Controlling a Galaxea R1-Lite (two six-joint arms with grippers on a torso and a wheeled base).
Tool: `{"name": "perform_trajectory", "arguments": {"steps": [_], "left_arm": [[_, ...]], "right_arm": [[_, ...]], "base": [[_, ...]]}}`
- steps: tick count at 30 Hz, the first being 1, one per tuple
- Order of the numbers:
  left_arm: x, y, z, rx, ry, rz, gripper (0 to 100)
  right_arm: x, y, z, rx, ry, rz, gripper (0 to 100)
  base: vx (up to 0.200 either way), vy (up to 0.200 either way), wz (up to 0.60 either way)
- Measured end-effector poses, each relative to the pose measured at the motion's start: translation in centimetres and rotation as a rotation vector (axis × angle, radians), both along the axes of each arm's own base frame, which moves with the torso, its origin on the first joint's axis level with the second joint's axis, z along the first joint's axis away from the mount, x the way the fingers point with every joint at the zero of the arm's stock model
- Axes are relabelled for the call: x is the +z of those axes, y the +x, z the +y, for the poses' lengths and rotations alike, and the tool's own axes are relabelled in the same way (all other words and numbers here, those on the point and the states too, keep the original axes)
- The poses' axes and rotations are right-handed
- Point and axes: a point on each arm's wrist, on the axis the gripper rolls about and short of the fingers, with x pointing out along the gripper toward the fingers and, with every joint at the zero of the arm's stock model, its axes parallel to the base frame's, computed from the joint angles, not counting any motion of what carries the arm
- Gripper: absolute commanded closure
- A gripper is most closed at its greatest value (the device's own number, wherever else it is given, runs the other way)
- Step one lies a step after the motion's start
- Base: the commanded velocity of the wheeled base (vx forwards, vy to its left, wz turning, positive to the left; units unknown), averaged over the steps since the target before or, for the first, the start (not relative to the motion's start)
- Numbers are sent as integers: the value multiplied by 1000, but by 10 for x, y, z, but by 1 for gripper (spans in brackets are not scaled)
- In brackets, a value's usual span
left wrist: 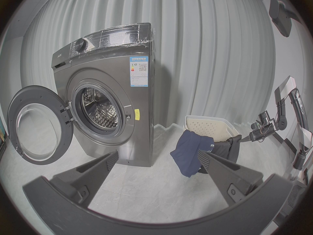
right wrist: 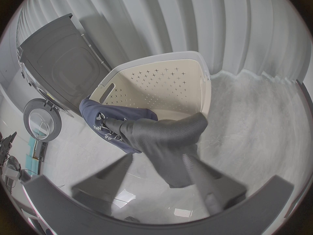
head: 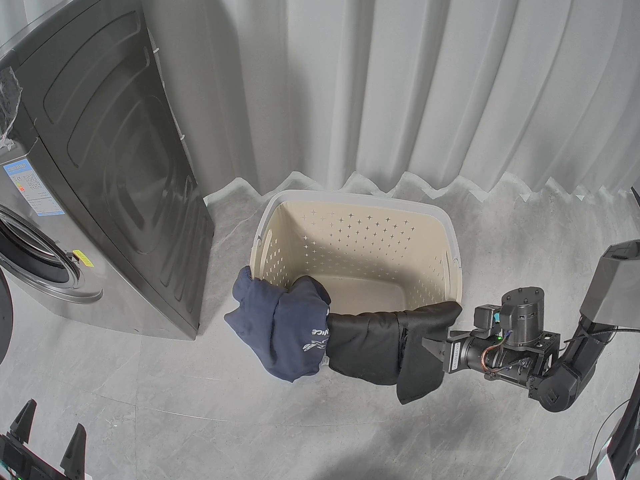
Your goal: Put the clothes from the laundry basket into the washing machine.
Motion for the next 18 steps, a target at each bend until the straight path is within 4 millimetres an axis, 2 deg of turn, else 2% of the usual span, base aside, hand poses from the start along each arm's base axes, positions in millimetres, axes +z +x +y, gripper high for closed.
{"name": "perform_trajectory", "arguments": {"steps": [9,17,18], "left_arm": [[0,0,0,0,0,0,0],[0,0,0,0,0,0,0],[0,0,0,0,0,0,0]], "right_arm": [[-10,9,-2,-18,-17,15,0],[-19,26,1,-27,-20,13,0],[-20,28,1,-29,-19,11,100]], "base": [[0,0,0],[0,0,0],[0,0,0]]}}
